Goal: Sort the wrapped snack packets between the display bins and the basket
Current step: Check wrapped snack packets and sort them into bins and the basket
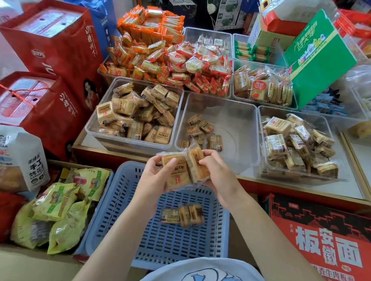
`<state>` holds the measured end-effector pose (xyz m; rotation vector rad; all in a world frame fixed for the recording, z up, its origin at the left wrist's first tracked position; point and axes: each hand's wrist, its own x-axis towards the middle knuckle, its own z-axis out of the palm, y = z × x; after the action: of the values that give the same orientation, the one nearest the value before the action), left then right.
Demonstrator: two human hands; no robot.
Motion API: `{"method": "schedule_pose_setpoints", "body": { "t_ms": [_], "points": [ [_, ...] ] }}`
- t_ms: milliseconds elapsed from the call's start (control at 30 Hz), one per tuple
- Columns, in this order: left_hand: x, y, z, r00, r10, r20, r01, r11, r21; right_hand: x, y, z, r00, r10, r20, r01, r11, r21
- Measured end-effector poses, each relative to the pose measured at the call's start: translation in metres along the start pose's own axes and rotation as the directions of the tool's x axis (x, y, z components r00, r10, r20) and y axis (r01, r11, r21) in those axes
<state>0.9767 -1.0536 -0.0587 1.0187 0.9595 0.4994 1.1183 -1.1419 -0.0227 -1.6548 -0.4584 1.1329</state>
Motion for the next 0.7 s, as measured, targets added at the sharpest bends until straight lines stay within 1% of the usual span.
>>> {"method": "schedule_pose_setpoints", "body": {
  "t_ms": [67,133,167,233,300,367,400,533,700],
  "points": [
    [0.001,0.002,0.0,1.0,-0.028,0.006,0.029,0.999,-0.044,0.001,0.002,0.001,0.999,0.033,0.011,-0.035,0.988,0.15],
    [0.001,0.006,-0.001,0.997,-0.071,0.031,0.074,0.992,-0.103,0.001,0.001,-0.002,0.997,0.073,0.027,-0.078,0.943,0.322],
    [0.001,0.008,-0.002,0.995,-0.084,0.055,0.09,0.989,-0.119,0.0,-0.001,-0.003,0.996,0.086,0.036,-0.093,0.923,0.374],
    [0.002,0.009,-0.004,0.986,-0.094,0.135,0.114,0.981,-0.154,-0.002,-0.004,-0.006,0.995,0.074,0.074,-0.097,0.914,0.394],
    [0.001,0.011,-0.004,0.972,-0.093,0.214,0.148,0.955,-0.259,-0.003,-0.007,-0.006,0.993,0.044,0.106,-0.083,0.916,0.392],
    [0.0,0.016,-0.002,0.962,-0.11,0.249,0.196,0.915,-0.352,-0.002,-0.007,-0.003,0.992,0.045,0.116,-0.091,0.897,0.433],
    [0.0,0.018,-0.001,0.958,-0.124,0.257,0.216,0.903,-0.37,0.0,-0.006,-0.003,0.993,0.046,0.106,-0.09,0.885,0.458],
    [0.002,0.021,-0.001,0.958,-0.178,0.223,0.258,0.873,-0.414,0.006,-0.005,-0.003,0.998,0.035,0.044,-0.053,0.86,0.507],
    [0.007,0.02,0.0,0.971,-0.179,0.16,0.232,0.875,-0.425,0.01,-0.007,-0.007,0.999,0.035,0.018,-0.039,0.852,0.522]
  ]
}}
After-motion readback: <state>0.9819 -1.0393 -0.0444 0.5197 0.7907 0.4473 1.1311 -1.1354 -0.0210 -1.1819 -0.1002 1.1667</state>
